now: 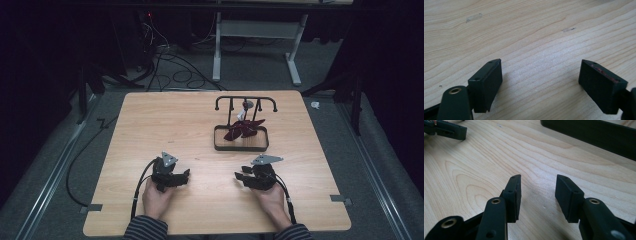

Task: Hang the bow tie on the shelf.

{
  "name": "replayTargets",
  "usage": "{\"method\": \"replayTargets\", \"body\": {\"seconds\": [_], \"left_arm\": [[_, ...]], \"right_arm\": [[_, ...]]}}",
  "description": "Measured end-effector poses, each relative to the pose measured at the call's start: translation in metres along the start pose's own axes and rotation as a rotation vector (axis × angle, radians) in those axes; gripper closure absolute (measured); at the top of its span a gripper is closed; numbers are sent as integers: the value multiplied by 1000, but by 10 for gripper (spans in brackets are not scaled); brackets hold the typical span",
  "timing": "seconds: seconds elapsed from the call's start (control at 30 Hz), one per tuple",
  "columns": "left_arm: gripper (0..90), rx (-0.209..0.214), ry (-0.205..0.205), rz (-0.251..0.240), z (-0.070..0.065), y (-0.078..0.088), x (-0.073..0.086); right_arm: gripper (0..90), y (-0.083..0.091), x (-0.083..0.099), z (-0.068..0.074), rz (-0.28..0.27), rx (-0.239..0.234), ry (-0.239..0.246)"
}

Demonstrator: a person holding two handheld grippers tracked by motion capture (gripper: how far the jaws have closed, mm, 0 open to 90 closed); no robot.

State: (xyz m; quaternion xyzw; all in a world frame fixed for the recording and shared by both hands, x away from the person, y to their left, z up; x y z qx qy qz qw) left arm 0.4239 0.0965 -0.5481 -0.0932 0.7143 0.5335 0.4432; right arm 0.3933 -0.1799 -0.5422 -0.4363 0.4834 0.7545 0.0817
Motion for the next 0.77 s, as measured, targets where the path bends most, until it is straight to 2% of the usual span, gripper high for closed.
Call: {"method": "replayTargets", "body": {"seconds": [0.2,0.3,0.37,0.4,0.5,0.77], "left_arm": [[195,-1,0,0,0,0,0],[195,-1,0,0,0,0,0],[196,-2,1,0,0,0,0],[195,-2,1,0,0,0,0],[195,-2,1,-1,0,0,0],[195,-2,0,0,0,0,0]], "right_arm": [[552,-1,0,2,1,10,22],[537,-1,1,4,9,40,60],[526,-2,1,8,14,77,112],[526,-2,1,8,14,77,112],[502,-3,1,11,22,114,153],[500,-4,1,11,21,112,153]]}}
Point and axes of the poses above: each handheld gripper's, and its own axes: y roughly backward along the jaws, x roughly out of its underside, z roughly to its left, the point moved 6 cm from there along -y, roughly forward along the jaws, and after that the axes turned 2 degrees about x, right-handed, at the moved point
